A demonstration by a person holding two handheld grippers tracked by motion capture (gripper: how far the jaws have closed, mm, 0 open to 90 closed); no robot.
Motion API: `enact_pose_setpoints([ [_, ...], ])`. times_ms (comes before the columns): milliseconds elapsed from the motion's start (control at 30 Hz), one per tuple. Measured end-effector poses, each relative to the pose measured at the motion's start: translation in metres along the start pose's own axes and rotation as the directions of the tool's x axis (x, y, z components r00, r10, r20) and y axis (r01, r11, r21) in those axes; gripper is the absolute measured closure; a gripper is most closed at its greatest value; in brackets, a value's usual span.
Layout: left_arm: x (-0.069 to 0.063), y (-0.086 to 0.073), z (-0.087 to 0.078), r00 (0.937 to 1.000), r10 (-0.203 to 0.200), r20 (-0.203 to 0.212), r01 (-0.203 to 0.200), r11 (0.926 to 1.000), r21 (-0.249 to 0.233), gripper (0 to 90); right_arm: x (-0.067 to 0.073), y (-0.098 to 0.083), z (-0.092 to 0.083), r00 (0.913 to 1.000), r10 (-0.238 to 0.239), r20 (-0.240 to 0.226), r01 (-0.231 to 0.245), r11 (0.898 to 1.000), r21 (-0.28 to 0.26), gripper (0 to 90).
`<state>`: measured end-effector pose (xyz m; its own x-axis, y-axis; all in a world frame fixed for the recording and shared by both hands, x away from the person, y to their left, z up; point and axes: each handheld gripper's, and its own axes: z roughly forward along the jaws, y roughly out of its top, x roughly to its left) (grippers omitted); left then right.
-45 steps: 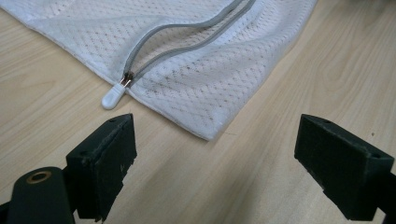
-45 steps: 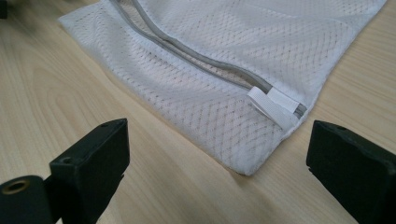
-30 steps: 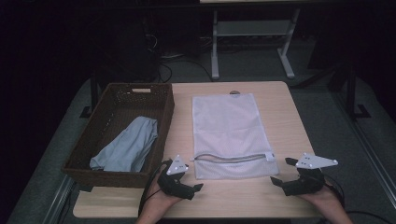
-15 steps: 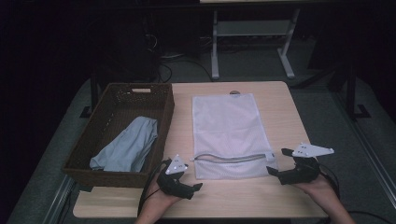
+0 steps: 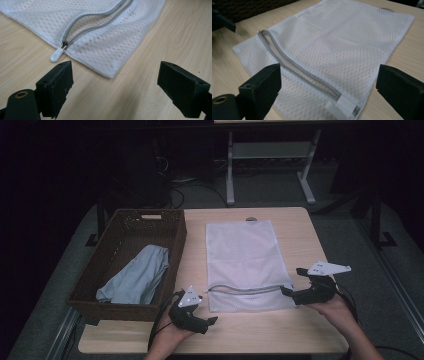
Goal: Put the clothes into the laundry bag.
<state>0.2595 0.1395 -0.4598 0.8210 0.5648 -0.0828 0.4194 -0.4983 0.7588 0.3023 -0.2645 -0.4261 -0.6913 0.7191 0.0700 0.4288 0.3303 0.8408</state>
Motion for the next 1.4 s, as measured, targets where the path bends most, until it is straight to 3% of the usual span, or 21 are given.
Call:
enact_pose_setpoints([
  [400,0.003,-0.001,-0.002,0.9998,-0.017,-0.005,0.017,0.9998,-0.006,12.6,-0.007,0.012,0.009,1.0,-0.003,0.0,0.003,1.0,0.014,5.6],
  [667,0.003,-0.001,-0.001,0.9998,-0.017,-0.005,0.017,0.9998,-0.009,12.5,-0.017,0.025,0.016,0.9999,0.014,-0.008,-0.015,1.0,-0.017,7.0],
  [833,0.003,-0.001,-0.001,0.9998,-0.018,-0.008,0.018,0.9998,-0.007,12.6,-0.023,0.032,0.025,0.9999,0.015,0.002,-0.015,1.0,0.015,7.0],
  [933,0.003,0.0,-0.001,0.9998,-0.02,-0.006,0.02,0.9998,-0.008,12.6,-0.027,0.036,0.028,0.9998,0.014,0.016,-0.013,1.0,-0.011,11.9],
  [1100,0.002,0.0,0.0,0.9998,-0.019,-0.002,0.019,0.9998,-0.005,12.6,-0.036,0.044,0.037,0.9991,0.031,0.028,-0.031,0.999,0.022,13.9],
  [1167,0.002,0.0,0.0,0.9998,-0.018,-0.002,0.018,0.9998,-0.004,12.6,-0.039,0.045,0.039,0.9981,0.047,0.039,-0.047,0.999,0.004,17.7],
  [1200,0.002,0.0,0.0,0.9998,-0.019,-0.001,0.019,0.9998,-0.005,12.6,-0.04,0.047,0.041,0.9973,0.055,0.048,-0.056,0.998,0.026,18.8],
  [1267,0.003,0.0,0.0,0.9998,-0.021,-0.001,0.021,0.9998,-0.003,12.6,-0.042,0.05,0.045,0.996,0.036,0.082,-0.041,0.997,0.059,23.9],
  [1367,0.003,-0.001,0.0,0.9997,-0.024,0.0,0.024,0.9997,-0.001,12.6,-0.047,0.054,0.049,0.994,0.055,0.094,-0.059,0.998,0.038,34.4],
  [1400,0.003,-0.001,0.0,0.9997,-0.023,0.0,0.023,0.9997,0.0,12.6,-0.049,0.056,0.051,0.9939,0.061,0.091,-0.067,0.996,0.056,34.9],
])
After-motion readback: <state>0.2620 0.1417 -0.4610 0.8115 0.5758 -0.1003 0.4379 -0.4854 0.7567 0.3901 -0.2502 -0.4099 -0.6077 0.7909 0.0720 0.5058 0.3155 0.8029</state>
